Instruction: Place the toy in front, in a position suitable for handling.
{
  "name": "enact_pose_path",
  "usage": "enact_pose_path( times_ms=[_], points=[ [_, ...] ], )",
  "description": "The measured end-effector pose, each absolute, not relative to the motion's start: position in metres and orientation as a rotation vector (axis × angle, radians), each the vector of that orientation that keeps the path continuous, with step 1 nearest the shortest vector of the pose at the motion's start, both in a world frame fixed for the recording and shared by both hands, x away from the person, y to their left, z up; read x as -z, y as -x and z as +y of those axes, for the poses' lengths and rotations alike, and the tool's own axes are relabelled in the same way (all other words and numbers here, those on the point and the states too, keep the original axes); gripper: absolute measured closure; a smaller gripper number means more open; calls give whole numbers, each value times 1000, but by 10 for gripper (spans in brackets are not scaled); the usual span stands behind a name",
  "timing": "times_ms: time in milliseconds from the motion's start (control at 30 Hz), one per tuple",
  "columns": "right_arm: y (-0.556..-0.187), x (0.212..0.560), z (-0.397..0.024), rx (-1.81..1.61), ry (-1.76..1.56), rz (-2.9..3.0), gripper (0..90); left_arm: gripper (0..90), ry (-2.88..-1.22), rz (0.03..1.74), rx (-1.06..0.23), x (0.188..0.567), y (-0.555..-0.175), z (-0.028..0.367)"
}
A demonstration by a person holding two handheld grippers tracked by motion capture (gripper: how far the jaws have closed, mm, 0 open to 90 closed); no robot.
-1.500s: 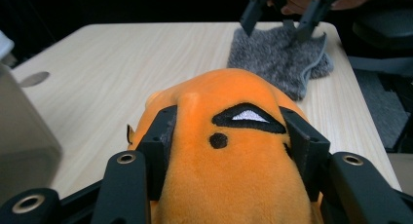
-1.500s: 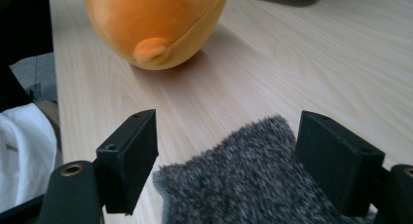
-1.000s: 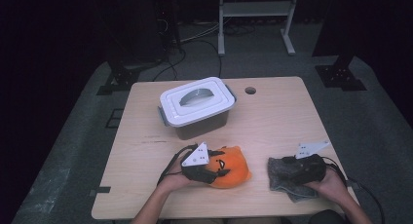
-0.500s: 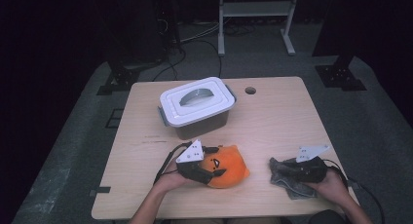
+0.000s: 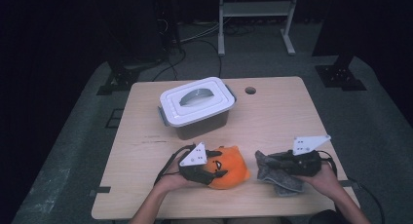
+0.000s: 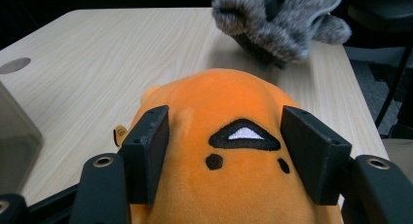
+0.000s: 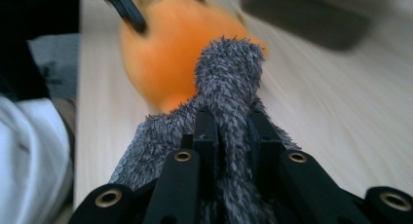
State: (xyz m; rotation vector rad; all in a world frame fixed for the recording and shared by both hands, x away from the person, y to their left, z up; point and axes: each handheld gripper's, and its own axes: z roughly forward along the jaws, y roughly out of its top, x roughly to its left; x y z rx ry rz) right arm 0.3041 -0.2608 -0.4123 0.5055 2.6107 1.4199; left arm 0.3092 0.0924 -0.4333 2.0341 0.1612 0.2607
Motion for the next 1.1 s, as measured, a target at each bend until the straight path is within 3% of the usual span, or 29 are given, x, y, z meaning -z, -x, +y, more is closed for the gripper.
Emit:
enact_pose_path(
  times_ms=[300, 367, 467, 533, 700, 933, 1100],
  points=[
    [-316, 407, -193, -1520, -302, 2659, 768, 346, -2028, 145, -252, 434, -308, 92],
    [-318, 414, -185, -1525, -293, 2673, 766, 306, -2037, 150, -258, 433, -308, 94],
    [-318, 417, -184, -1540, -303, 2669, 766, 175, -2030, 194, -247, 429, -307, 99],
    [-317, 417, -184, -1532, -304, 2664, 766, 154, -2049, 205, -240, 430, -307, 102],
    [-314, 420, -187, -1508, -310, 2661, 766, 294, -2083, 209, -253, 431, -307, 104],
    [-309, 431, -209, -1396, -379, 2708, 765, 328, -2056, 206, -208, 437, -313, 113],
    [-309, 420, -208, -1484, -373, 2662, 766, 335, -2035, 165, -195, 440, -311, 112]
  ],
)
